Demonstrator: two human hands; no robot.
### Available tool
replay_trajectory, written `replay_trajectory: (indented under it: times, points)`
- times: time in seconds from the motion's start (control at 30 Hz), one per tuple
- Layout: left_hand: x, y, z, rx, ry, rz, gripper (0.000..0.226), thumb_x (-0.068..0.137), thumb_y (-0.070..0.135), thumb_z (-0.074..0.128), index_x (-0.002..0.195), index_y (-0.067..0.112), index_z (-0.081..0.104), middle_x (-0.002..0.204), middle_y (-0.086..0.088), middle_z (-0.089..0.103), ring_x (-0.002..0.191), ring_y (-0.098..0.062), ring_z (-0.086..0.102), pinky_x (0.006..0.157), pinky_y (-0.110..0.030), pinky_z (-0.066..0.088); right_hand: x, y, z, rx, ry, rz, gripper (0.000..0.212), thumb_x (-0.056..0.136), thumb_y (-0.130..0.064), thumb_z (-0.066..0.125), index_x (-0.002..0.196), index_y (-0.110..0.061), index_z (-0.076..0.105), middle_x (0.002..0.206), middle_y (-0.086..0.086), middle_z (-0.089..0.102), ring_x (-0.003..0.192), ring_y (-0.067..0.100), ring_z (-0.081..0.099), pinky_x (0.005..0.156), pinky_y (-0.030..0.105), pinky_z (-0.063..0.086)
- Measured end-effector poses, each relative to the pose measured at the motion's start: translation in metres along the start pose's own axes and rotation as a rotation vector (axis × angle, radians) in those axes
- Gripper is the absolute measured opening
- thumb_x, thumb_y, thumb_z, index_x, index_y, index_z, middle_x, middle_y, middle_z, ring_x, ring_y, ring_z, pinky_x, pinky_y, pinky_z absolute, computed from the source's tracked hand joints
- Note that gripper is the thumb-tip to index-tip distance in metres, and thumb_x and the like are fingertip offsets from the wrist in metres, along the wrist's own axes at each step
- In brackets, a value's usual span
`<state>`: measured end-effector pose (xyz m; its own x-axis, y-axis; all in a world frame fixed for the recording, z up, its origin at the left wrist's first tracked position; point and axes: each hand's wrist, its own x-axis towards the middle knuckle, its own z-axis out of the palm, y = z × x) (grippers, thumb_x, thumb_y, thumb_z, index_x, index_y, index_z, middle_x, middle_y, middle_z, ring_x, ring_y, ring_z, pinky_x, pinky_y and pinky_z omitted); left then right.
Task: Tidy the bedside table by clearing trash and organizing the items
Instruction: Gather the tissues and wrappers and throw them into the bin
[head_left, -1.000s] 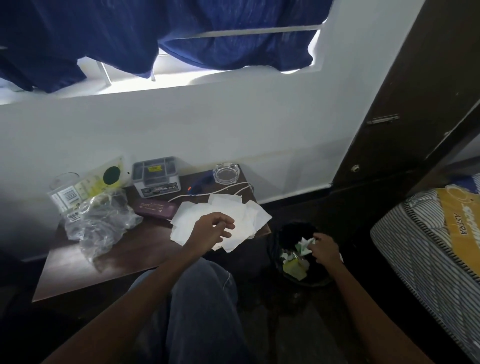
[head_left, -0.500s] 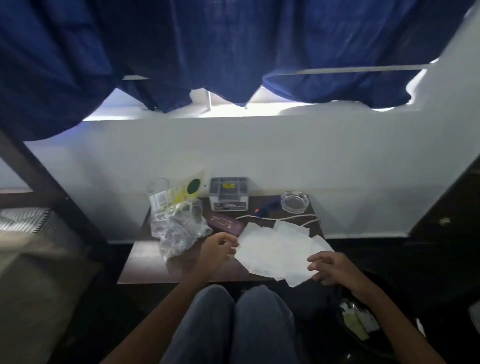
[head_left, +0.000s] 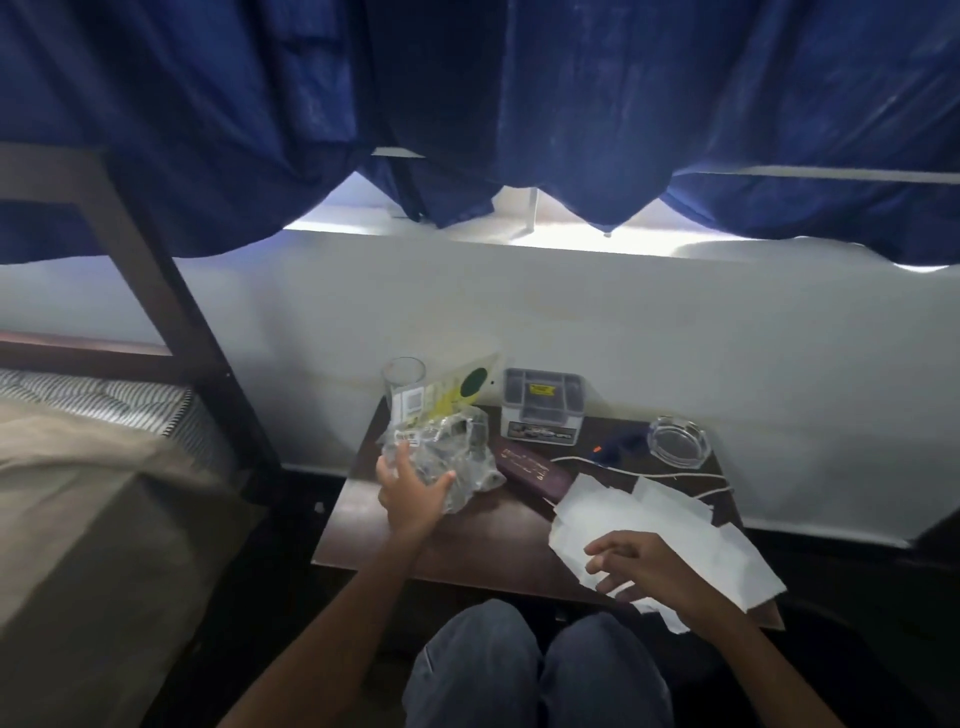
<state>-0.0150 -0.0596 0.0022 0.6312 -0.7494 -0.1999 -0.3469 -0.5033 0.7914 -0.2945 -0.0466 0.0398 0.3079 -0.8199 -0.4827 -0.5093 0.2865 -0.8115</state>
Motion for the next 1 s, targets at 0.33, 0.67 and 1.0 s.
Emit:
replay_trajectory:
  times: [0.33, 0.67, 1.0]
  points:
    - [-0.013, -0.025, 0.002, -0.125, -0.143, -0.138, 0.049, 0.082, 0.029, 0.067, 0.126, 0.011, 0.051, 0.129, -0.017, 0.044, 0.104, -0.032, 0.056, 0.088, -0.038, 0.050, -0.005, -0.002, 0.011, -0.010, 0.004, 0.015, 0.013, 0.085, -0.007, 0.058, 0.094, -0.011, 0.067, 0.094, 0.012, 0.072, 0.072, 0.019, 0.066, 0.063, 0.025, 0.049]
    - [-0.050, -0.027, -0.007, -0.232, -0.336, -0.094, 0.041, 0.081, 0.019, 0.068, 0.117, 0.002, 0.056, 0.105, -0.008, 0.061, 0.090, -0.023, 0.060, 0.074, -0.036, 0.052, -0.020, -0.009, 0.021, 0.072, -0.006, -0.022, 0.013, 0.086, -0.008, 0.058, 0.096, -0.012, 0.067, 0.095, 0.011, 0.071, 0.075, 0.018, 0.064, 0.063, 0.023, 0.049]
    - [-0.076, 0.009, -0.011, -0.314, -0.600, 0.002, 0.046, 0.082, 0.014, 0.069, 0.122, 0.006, 0.047, 0.093, -0.012, 0.064, 0.075, -0.022, 0.066, 0.076, -0.038, 0.054, -0.039, -0.019, 0.010, 0.022, -0.005, -0.334, 0.102, 0.071, -0.003, 0.076, 0.131, -0.064, 0.020, 0.154, -0.022, 0.003, 0.132, 0.020, 0.037, 0.086, 0.028, 0.051]
